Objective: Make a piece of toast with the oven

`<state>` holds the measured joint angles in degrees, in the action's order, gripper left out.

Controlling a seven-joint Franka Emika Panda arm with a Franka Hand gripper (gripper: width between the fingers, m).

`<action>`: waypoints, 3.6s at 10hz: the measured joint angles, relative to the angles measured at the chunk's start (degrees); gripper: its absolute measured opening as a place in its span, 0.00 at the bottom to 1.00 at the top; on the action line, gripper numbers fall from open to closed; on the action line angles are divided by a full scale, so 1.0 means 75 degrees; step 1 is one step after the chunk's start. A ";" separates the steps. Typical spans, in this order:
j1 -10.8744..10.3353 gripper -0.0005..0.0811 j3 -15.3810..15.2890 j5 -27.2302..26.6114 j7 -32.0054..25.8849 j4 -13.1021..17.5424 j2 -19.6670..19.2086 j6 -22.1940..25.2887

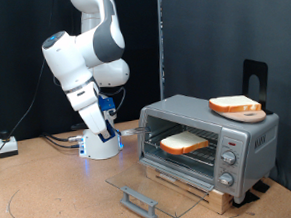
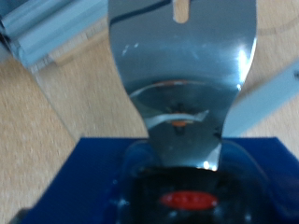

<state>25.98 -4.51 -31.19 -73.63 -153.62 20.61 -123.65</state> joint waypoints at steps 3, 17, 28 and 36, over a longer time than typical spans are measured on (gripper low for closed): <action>-0.0575 0.49 -0.0081 -0.0644 -0.0712 -0.0033 0.0346 0.0583; -0.2151 0.49 -0.1021 -0.1596 -0.1681 -0.0327 0.2483 0.2595; -0.2395 0.49 -0.2522 -0.2323 -0.0044 -0.0889 0.2894 0.2322; -0.2386 0.99 -0.2078 -0.2982 -0.0565 -0.0897 0.3146 0.2642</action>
<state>8.09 -20.09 -53.55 -77.87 -160.35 44.20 -103.83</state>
